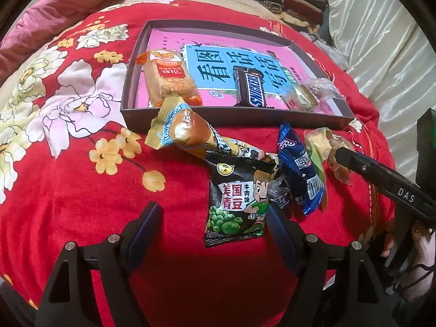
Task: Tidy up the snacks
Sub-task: 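Lower the left tool over the green pea bag while the right tool lowers over the clear pastry bag, then close the left tool on the green pea bag while the right tool closes on the pastry bag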
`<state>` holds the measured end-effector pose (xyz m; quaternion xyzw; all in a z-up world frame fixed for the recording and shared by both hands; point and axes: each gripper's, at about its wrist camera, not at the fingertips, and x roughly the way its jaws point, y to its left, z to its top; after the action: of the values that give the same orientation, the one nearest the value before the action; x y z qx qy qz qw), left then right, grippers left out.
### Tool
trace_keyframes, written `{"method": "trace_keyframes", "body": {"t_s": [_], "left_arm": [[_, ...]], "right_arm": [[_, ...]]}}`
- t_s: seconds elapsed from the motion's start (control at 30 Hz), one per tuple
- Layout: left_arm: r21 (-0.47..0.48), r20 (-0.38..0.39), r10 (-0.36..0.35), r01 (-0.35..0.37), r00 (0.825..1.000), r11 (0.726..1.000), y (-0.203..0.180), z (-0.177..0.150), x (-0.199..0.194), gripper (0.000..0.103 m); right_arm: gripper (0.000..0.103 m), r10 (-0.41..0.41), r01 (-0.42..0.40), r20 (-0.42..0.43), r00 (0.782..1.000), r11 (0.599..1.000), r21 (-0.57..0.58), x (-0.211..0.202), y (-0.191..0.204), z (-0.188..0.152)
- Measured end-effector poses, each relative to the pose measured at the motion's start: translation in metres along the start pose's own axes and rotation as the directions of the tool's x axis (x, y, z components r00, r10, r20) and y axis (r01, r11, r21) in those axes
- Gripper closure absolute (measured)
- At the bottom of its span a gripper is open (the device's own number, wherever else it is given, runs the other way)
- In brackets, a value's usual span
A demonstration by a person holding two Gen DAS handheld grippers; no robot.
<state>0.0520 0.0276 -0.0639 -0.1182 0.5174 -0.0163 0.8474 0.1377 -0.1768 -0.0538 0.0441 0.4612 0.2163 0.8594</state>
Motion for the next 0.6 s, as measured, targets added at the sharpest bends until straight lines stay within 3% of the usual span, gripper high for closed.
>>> {"method": "trace_keyframes", "body": {"t_s": [0.47,0.6], "left_arm": [[-0.003,0.008,0.006,-0.006,1.0,1.0,-0.001,0.004,0.002,0.023],[-0.013,0.011,-0.002,0.003,1.0,1.0,-0.001,0.007,0.004,0.028]], "right_arm": [[0.049,-0.012,0.011,-0.022,1.0,0.998,-0.068,0.011,0.009,0.001],[0.052,-0.009,0.007,-0.021,1.0,0.997,-0.079,0.012,0.008,0.003]]}}
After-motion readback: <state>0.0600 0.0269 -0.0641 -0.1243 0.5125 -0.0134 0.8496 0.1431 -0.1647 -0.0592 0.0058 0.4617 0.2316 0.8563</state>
